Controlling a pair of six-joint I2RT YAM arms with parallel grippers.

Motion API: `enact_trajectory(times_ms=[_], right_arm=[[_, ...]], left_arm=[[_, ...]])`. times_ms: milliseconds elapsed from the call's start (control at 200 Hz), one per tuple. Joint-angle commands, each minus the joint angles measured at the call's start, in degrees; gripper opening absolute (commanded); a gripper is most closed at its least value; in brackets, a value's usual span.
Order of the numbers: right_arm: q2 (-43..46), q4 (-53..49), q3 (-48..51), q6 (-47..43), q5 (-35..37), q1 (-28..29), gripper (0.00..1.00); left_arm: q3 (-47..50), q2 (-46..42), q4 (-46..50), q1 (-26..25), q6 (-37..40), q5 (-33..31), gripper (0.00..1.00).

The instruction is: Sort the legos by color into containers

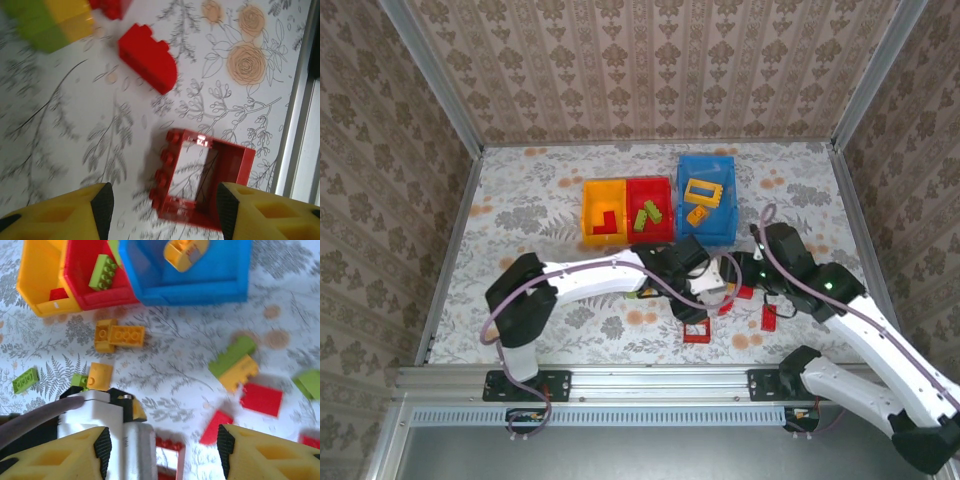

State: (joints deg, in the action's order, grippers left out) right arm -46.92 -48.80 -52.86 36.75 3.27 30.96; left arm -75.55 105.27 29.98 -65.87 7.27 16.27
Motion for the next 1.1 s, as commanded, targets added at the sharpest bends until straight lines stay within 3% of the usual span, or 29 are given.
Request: enact_trajectory(times_ms=[0,365,505,650,1095], right_arm=[[4.18,-9.09,0.96,7.72,-0.31,-1.1,0.63],[5.02,-21.99,-3.66,9.93,-6.19,-3.84,0.64],[5.34,-22.01,-4.18,10.56,-8.31,-4.07,0.64],[5.7,-21.9,-3.87,10.88,-8.54,-4.07,0.64],[3.78,-19.12,-3.64,9.38,-9.58,-4.18,0.61]], left_arm=[[-2.37,2.95,1.62,-1.46,6.09,-1.92,0.58],[-4.08,8.11,2.98,-2.95,7.15,-2.92,0.47],[-5.02,9.82,3.07,-3.29,6.83,-4.67,0.4],[-5.41,10.39,2.9,-3.48,6.63,-5.94,0.26],[-1.88,5.28,0.75,-2.78,2.89,-10.01,0.05]])
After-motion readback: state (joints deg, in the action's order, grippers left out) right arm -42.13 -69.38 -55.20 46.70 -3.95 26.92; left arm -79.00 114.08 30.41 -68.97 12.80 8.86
